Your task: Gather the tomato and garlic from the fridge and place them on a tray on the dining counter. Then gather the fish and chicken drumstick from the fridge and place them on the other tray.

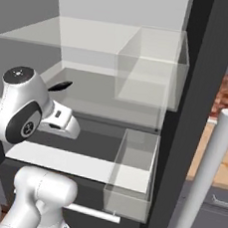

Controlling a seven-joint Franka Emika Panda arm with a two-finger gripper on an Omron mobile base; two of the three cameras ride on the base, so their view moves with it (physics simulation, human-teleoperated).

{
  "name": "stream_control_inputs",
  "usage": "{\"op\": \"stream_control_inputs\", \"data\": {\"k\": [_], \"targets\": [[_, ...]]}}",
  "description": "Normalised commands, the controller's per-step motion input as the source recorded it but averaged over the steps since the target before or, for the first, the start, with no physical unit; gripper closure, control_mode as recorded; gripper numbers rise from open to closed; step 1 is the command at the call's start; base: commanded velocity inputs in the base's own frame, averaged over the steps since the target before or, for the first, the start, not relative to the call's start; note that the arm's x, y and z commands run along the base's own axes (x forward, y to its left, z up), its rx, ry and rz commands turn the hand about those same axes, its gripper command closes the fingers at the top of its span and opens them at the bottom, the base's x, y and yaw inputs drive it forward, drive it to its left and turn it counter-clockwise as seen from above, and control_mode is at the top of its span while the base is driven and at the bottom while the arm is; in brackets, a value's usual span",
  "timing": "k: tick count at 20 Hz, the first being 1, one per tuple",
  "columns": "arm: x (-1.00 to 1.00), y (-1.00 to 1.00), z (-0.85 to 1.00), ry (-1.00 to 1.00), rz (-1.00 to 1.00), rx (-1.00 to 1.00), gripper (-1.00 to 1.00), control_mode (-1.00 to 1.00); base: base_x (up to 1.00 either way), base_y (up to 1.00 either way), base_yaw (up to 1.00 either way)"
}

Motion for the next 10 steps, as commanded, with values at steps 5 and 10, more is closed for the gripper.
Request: {"op": "stream_control_inputs", "data": {"k": [5,10], "targets": [[0.00,0.00,0.00,0.00,0.00,0.00,-1.00,1.00,0.17,0.25,0.01],[0.00,0.00,0.00,0.00,0.00,0.00,-1.00,1.00,0.49,0.03,0.04]]}}
